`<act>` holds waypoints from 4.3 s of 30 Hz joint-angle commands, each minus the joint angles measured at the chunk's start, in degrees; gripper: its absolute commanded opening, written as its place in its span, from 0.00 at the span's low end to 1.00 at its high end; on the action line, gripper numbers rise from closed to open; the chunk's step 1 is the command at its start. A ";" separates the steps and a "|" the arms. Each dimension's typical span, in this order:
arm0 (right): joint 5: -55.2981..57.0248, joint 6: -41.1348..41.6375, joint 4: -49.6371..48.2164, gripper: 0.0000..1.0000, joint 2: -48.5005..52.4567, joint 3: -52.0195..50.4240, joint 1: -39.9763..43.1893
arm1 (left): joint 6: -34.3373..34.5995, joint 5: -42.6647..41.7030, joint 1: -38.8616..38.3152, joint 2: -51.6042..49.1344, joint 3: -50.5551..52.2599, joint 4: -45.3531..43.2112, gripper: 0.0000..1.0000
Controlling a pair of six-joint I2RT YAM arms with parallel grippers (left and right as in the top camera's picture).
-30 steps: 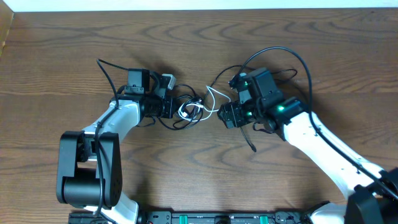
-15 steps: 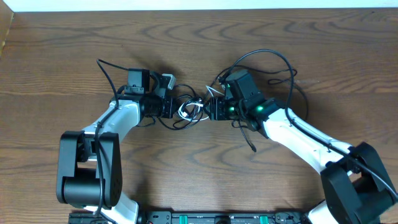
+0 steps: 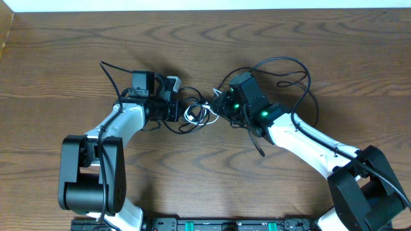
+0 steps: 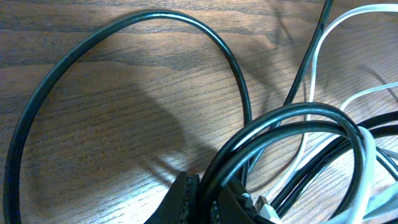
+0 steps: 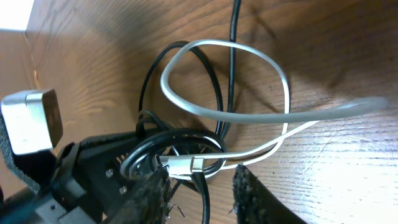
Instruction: Untangle cables
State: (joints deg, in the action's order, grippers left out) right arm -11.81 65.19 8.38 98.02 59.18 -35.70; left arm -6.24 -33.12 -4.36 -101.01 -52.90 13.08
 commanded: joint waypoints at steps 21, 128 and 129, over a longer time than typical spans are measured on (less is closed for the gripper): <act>7.65 5.25 -8.68 0.41 7.06 -0.15 -3.39 | 0.55 -0.94 -0.11 -0.13 0.55 -0.15 0.08; 11.13 10.86 -15.61 0.01 13.40 3.98 -8.81 | 0.52 -0.92 -0.11 -0.13 0.55 -0.61 0.08; 10.05 7.37 -15.41 0.01 13.16 3.98 -8.76 | 0.52 -0.92 -0.11 -0.13 0.55 -0.63 0.08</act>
State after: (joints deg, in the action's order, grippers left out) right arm -0.45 80.14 -8.14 110.89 62.54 -43.97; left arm -5.96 -33.17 -4.36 -101.01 -52.86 12.62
